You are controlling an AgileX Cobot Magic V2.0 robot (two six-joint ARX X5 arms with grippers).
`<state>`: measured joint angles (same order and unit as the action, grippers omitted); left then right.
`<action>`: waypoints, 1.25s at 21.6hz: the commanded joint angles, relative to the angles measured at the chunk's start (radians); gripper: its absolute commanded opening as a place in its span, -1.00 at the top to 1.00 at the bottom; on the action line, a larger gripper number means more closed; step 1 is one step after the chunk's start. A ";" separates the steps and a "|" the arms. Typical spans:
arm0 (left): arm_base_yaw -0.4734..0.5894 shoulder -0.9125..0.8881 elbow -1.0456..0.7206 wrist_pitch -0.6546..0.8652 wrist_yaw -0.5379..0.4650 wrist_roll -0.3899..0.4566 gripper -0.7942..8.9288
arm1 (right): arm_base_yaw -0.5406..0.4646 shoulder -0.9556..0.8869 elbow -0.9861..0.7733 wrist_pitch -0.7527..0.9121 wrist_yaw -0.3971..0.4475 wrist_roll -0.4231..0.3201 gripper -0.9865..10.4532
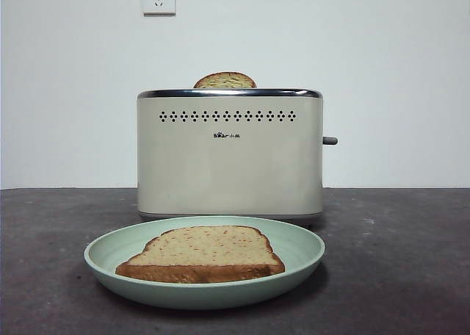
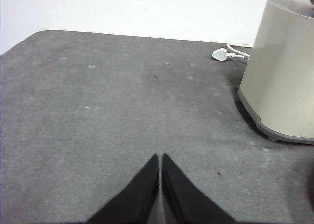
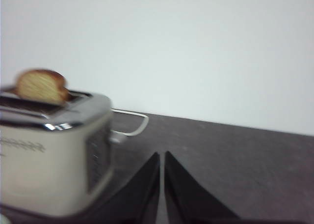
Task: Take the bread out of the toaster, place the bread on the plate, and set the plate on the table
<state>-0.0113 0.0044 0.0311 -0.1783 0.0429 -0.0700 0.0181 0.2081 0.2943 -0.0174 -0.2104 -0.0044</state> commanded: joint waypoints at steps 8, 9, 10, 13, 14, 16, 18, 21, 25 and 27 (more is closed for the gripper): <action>0.001 -0.001 -0.024 -0.002 -0.003 -0.005 0.82 | -0.009 -0.204 -0.284 -0.057 0.185 0.007 0.82; 0.001 -0.001 -0.024 -0.002 -0.003 -0.005 0.82 | -0.009 -0.204 -0.284 -0.054 0.185 0.007 0.82; 0.001 -0.001 -0.024 -0.002 -0.003 -0.005 0.82 | -0.009 -0.204 -0.284 -0.051 0.185 0.007 0.82; 0.001 -0.001 -0.024 -0.002 -0.003 -0.005 0.82 | -0.009 -0.204 -0.284 -0.038 0.185 0.007 0.82; 0.001 -0.001 -0.024 -0.002 -0.003 -0.005 0.82 | -0.009 -0.204 -0.284 -0.034 0.185 0.007 0.82; 0.001 -0.001 -0.024 -0.002 -0.003 -0.005 0.82 | -0.009 -0.204 -0.283 -0.027 0.185 0.007 0.82; 0.001 -0.001 -0.024 -0.002 -0.003 -0.005 0.82 | -0.009 -0.204 -0.283 -0.028 0.185 0.007 0.82; 0.001 -0.001 -0.024 -0.002 -0.003 -0.005 0.82 | -0.009 -0.204 -0.283 -0.027 0.185 0.007 0.82; 0.001 -0.001 -0.024 -0.002 -0.003 -0.005 0.82 | -0.009 -0.204 -0.283 -0.027 0.185 0.007 0.82; 0.001 -0.001 -0.024 -0.002 -0.003 -0.005 0.82 | -0.009 -0.204 -0.283 -0.027 0.185 0.007 0.82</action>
<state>-0.0113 0.0044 0.0311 -0.1783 0.0429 -0.0700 0.0101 0.0067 0.0158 -0.0582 -0.0280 -0.0032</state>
